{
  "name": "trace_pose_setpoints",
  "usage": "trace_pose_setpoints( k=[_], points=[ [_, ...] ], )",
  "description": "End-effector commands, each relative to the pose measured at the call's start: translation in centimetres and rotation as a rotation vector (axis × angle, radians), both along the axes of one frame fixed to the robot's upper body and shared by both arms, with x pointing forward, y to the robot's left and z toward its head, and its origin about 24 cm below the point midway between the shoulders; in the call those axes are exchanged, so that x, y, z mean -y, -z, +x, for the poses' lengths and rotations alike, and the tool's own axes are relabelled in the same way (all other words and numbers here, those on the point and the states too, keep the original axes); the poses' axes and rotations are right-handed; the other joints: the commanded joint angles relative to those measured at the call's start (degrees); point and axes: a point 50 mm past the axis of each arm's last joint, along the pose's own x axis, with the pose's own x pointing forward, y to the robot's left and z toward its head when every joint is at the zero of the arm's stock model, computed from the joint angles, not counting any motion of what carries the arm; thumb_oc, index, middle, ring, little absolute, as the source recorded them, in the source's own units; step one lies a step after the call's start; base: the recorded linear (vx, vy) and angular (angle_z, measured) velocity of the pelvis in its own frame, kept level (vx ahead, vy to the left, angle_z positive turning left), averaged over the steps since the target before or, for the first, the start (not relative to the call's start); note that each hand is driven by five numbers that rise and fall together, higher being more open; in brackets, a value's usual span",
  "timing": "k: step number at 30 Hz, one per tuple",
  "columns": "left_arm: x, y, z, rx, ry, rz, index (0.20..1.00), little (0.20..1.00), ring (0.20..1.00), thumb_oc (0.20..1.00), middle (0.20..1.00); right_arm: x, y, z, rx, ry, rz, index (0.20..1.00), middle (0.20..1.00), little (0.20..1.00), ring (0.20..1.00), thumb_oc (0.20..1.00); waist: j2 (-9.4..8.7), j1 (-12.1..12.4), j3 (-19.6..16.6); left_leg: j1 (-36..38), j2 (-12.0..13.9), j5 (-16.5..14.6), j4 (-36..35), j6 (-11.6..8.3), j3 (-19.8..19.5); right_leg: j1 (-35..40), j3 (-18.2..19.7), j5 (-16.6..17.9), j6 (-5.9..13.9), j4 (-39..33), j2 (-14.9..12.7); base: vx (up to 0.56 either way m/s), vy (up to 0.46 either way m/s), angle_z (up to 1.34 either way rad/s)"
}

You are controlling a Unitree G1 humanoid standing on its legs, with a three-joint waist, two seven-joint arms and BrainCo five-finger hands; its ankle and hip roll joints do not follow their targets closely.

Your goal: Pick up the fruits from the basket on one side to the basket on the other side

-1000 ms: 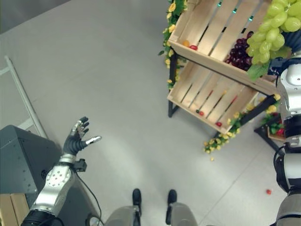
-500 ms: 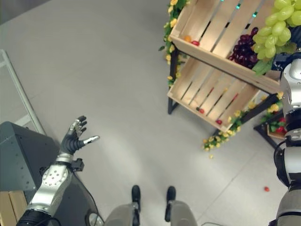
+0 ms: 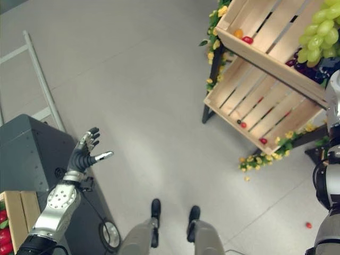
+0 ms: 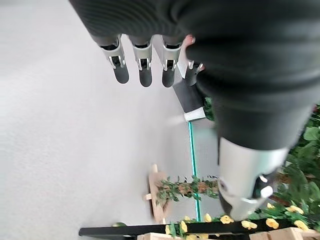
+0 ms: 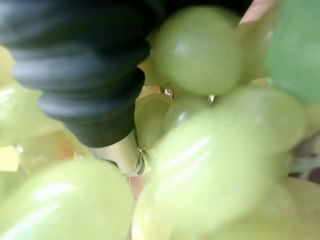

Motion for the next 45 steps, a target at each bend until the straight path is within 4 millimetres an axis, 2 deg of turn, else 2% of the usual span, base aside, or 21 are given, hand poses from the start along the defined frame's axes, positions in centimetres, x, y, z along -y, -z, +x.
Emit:
trace_pose_setpoints(
  k=[1, 14, 19, 25, 33, 45],
  points=[
    [0.9, -2.7, -0.1, 0.146, 0.054, -0.026, 1.0, 1.0, 1.0, 1.0, 1.0, -0.7, -4.8, -1.7, 0.186, -0.014, -0.071, 0.2, 0.2, 0.2, 0.2, 0.2, -3.37, -0.3, -1.9, 5.2, -2.5, -3.8, -0.4, 0.12, -0.1, 5.0, 0.8, 3.2, 6.4, -9.2, 0.0, 0.0, -0.032, 0.06],
    [0.3, -2.6, -0.7, 0.14, 0.039, -0.024, 1.0, 1.0, 1.0, 1.0, 1.0, -1.2, -6.6, -1.7, 0.209, -0.008, -0.078, 0.2, 0.2, 0.2, 0.2, 0.2, -3.0, 0.2, -2.0, 5.2, -2.4, -1.9, -2.5, -0.56, -1.2, 5.9, -0.2, 3.6, 5.84, -11.6, 0.3, -0.01, 0.0, 0.01],
    [0.2, -2.6, -0.9, 0.135, 0.036, -0.027, 1.0, 1.0, 1.0, 1.0, 1.0, -0.2, -6.5, -1.8, 0.191, 0.025, -0.038, 0.2, 0.2, 0.2, 0.2, 0.2, -2.71, 0.5, -2.2, 5.4, -2.3, -0.9, -3.5, -0.96, -1.8, 6.7, -0.9, 3.8, 5.75, -12.5, 0.3, -0.01, -0.009, 0.07],
    [-0.2, -2.4, -1.2, 0.119, 0.022, -0.015, 1.0, 1.0, 1.0, 1.0, 1.0, 1.3, -5.4, -1.3, 0.117, 0.05, 0.074, 0.2, 0.2, 0.2, 0.2, 0.2, -2.42, 0.4, -2.5, 5.9, -2.2, -0.6, -4.1, -1.04, -2.2, 7.3, -1.5, 3.7, 5.56, -12.6, 0.4, 0.0, -0.005, 0.12],
    [-0.4, -2.1, -1.5, 0.095, 0.005, -0.024, 1.0, 1.0, 1.0, 1.0, 1.0, 0.5, -5.4, -0.3, 0.112, 0.01, 0.149, 0.2, 0.2, 0.2, 0.2, 0.2, -2.51, 0.2, -2.7, 6.1, -2.0, -0.5, -4.5, -0.98, -2.3, 7.2, -1.8, 3.5, 5.4, -11.9, 0.4, 0.0, 0.0, 0.02],
    [-0.4, -1.4, -1.7, 0.053, 0.008, -0.019, 1.0, 1.0, 1.0, 1.0, 1.0, 0.5, -4.9, 0.3, 0.091, 0.006, 0.231, 0.2, 0.2, 0.2, 0.2, 0.2, -2.96, 0.1, -3.1, 6.2, -1.8, 0.1, -5.4, -1.19, -3.4, 7.3, -2.7, 3.2, 5.23, -11.8, 0.6, 0.0, -0.003, 0.03]
  ],
)
